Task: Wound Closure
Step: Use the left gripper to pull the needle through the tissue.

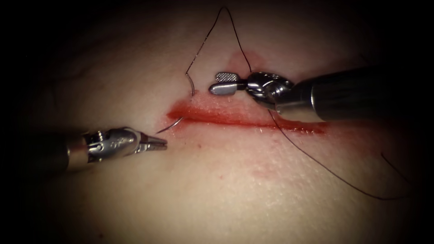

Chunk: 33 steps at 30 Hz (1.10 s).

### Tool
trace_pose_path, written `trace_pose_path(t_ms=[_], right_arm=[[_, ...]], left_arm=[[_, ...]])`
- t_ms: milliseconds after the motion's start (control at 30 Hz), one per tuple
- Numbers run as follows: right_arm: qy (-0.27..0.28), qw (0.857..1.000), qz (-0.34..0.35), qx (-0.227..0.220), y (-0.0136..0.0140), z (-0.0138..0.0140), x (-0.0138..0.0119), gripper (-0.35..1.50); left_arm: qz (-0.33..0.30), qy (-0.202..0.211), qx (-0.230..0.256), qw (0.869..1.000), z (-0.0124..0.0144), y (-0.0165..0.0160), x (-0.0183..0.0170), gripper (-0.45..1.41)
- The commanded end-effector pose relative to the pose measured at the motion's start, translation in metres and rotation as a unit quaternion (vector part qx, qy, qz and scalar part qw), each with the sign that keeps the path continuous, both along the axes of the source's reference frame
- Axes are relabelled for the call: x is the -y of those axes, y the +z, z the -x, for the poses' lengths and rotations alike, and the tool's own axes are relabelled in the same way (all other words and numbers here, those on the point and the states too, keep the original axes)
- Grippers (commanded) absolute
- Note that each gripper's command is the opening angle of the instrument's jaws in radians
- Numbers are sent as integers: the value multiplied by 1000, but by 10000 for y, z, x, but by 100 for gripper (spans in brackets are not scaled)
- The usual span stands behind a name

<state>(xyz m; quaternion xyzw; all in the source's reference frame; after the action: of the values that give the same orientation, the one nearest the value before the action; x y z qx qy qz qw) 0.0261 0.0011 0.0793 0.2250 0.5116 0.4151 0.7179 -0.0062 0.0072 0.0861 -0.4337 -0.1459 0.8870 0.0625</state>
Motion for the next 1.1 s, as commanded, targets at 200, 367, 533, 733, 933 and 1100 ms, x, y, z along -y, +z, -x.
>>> trace_pose_path(t_ms=[200,367,533,733,933,1100], right_arm=[[8,1000,13,10,4,1,10,148],[3,1000,20,9,4,-13,19,148],[-19,1000,18,-7,6,-21,28,148],[-23,999,21,-8,11,-21,37,148],[-22,999,24,-7,14,-25,43,148],[-22,999,26,-7,17,-30,47,148]], left_arm=[[97,27,61,993,-17,-17,-3,-7],[179,-7,115,977,-12,-10,-20,33],[207,-18,108,972,-2,0,-30,46],[242,-28,90,966,5,27,-24,36],[241,-33,44,969,20,63,-19,10],[234,-33,35,971,33,74,-20,6]])
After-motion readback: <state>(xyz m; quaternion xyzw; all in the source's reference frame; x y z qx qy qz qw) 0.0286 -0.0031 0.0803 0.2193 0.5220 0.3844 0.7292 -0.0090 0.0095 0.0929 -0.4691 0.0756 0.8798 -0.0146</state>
